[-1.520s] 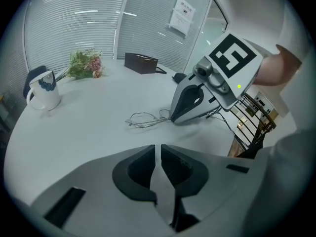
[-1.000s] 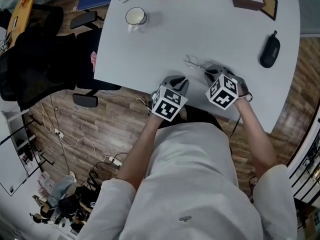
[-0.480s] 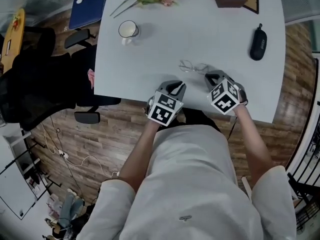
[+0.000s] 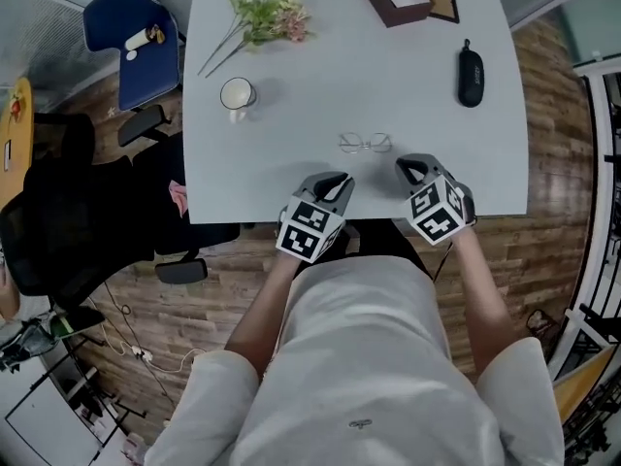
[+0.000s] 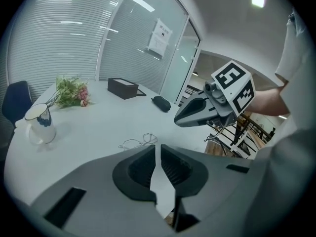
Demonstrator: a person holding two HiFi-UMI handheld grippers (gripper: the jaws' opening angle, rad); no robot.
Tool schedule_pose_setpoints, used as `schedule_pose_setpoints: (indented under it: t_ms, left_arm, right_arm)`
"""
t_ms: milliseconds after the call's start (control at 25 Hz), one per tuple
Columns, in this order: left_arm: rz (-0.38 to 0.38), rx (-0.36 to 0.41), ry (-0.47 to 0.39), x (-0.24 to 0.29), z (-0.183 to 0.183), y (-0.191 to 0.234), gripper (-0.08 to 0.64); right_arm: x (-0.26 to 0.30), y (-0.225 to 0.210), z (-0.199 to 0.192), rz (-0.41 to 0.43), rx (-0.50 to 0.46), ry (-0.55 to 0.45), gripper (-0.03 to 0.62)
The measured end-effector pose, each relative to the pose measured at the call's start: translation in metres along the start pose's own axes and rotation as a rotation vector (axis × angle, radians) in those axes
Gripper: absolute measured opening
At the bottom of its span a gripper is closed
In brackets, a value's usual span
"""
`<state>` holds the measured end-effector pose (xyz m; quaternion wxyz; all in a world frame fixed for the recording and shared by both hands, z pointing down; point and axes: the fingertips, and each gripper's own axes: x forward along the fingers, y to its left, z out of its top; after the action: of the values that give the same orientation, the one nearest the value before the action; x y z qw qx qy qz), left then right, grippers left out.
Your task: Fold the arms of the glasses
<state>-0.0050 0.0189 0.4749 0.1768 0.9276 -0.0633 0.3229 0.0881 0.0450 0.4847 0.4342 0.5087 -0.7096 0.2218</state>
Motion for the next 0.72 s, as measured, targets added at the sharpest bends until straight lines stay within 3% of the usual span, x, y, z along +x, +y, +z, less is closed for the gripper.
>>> schedule_pose_setpoints:
  t_ms: [400, 720]
  left_arm:
    - [-0.061, 0.104, -0.075, -0.031, 0.033, -0.011, 0.035]
    - [-0.076, 0.133, -0.234, -0.060, 0.079, -0.019, 0.026]
  right_arm:
    - [-0.049, 0.010, 0.021, -0.143, 0.184, -0.185, 0.006]
    - [-0.094, 0.007, 0.042, -0.248, 0.289, -0.339, 0.006]
